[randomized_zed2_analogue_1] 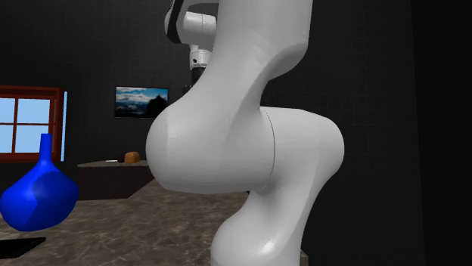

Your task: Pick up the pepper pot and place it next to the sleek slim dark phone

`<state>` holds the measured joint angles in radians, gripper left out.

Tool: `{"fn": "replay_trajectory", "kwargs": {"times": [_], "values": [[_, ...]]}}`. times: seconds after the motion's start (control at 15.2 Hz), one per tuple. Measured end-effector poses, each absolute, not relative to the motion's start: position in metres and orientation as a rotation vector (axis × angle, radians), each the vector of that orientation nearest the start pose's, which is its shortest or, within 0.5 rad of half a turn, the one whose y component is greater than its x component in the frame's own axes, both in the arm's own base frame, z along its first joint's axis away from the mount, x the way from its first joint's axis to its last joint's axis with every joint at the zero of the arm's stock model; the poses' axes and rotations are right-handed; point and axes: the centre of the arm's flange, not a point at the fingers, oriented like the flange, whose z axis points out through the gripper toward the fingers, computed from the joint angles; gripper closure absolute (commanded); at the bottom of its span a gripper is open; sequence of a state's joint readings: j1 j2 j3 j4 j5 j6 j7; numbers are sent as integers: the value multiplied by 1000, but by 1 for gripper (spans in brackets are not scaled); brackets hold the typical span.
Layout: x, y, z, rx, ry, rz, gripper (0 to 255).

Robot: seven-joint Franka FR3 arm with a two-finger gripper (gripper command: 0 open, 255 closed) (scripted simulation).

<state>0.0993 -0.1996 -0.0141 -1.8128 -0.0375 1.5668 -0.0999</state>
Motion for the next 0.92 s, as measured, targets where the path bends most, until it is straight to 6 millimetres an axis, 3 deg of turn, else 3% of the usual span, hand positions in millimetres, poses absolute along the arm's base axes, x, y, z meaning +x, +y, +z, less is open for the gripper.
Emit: {"fn": "replay_trajectory", "kwargs": {"times": [0.92], "values": [[426,206,572,-3162,-296,74,255]]}}
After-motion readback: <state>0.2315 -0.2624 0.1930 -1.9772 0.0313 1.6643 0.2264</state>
